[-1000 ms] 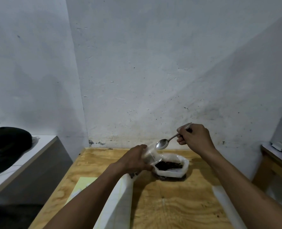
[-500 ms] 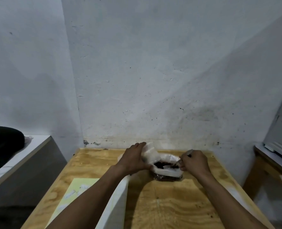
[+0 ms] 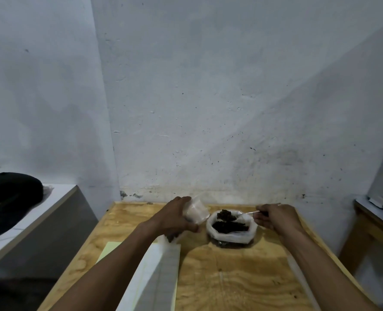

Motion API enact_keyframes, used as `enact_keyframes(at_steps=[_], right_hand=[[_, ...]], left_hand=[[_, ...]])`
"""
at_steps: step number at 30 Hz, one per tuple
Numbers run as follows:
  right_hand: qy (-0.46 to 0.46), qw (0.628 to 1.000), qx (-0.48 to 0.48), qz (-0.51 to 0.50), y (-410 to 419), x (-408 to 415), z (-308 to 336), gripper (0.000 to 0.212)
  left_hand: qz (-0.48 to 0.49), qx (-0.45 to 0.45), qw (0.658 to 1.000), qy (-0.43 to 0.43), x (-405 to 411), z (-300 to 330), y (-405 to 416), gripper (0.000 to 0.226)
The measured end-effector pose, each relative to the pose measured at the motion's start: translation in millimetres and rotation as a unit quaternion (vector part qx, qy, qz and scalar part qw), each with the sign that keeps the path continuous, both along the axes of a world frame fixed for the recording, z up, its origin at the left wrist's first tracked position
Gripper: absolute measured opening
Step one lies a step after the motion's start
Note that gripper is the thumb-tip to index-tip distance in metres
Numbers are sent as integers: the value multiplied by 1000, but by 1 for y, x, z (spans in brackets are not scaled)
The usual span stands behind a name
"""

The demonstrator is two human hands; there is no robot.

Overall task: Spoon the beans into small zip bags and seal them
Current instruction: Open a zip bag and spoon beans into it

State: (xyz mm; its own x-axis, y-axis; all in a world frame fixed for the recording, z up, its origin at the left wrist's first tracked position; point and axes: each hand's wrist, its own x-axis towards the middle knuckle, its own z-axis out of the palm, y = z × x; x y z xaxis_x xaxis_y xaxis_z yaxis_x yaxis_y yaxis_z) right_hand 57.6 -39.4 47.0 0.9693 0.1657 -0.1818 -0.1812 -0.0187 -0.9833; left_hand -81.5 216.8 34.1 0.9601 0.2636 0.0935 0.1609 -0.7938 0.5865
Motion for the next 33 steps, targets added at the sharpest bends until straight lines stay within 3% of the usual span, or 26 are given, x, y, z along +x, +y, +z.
enact_keyframes(at_steps=[2, 7, 11, 19, 28, 33], right_hand=[[-10, 1000, 8, 6, 1, 1, 11, 9], [-36, 999, 16, 31, 15, -5, 35, 8], [-69, 996, -2, 51, 32, -11, 35, 12], [-154, 983, -20, 95, 58, -30, 22, 12], [-238, 967, -85, 23, 32, -29, 35, 16], [-225, 961, -163, 6, 5, -22, 13, 19]], left_hand=[[2, -9, 1000, 3, -1, 0, 0, 75], [5, -29, 999, 14, -2, 1, 0, 104], [15, -28, 999, 16, -5, 2, 0, 109], [31, -16, 999, -4, -13, 4, 4, 71], [65, -52, 996, -22, -12, -2, 7, 86], [72, -77, 993, -51, -4, 3, 4, 72]])
